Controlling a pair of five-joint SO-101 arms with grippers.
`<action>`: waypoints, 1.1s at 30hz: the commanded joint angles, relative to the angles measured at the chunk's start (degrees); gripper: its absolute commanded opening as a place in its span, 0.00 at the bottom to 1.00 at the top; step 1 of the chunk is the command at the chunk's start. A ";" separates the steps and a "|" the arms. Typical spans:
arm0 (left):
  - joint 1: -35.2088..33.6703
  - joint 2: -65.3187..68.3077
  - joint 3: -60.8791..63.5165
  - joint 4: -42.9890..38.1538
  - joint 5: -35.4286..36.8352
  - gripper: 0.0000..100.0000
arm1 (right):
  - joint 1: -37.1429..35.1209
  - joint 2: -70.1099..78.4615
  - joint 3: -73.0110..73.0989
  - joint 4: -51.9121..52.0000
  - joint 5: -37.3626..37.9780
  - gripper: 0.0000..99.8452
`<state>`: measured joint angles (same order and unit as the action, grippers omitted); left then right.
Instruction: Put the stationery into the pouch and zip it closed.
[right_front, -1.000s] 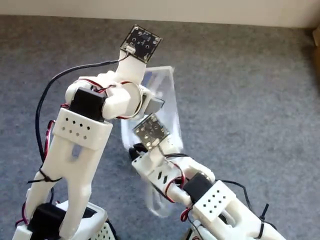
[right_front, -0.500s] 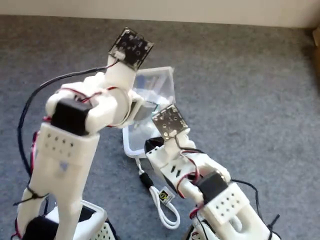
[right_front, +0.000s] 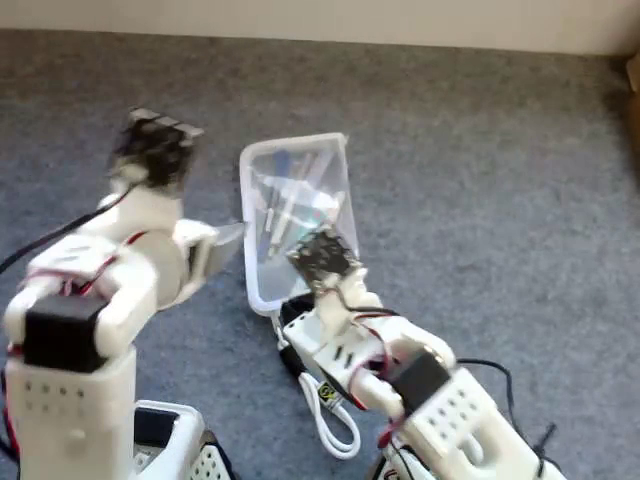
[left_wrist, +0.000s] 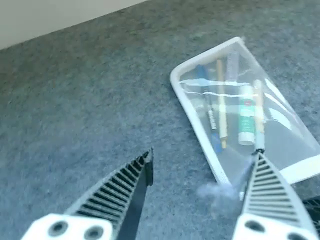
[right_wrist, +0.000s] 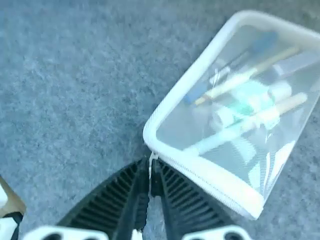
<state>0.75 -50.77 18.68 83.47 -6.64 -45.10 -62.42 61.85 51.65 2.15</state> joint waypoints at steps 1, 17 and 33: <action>-8.13 -8.66 6.73 -0.18 2.55 0.29 | -2.07 8.66 -6.11 0.57 -0.35 0.03; -23.25 -27.30 33.80 -8.70 2.46 0.29 | -11.91 32.48 -10.42 0.13 -8.18 0.12; -23.25 -28.88 37.05 -8.35 2.55 0.29 | -9.19 50.86 -16.31 0.92 -7.91 0.12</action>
<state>-22.02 -79.34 55.96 75.91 -4.70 -56.35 -11.43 48.66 51.47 -5.58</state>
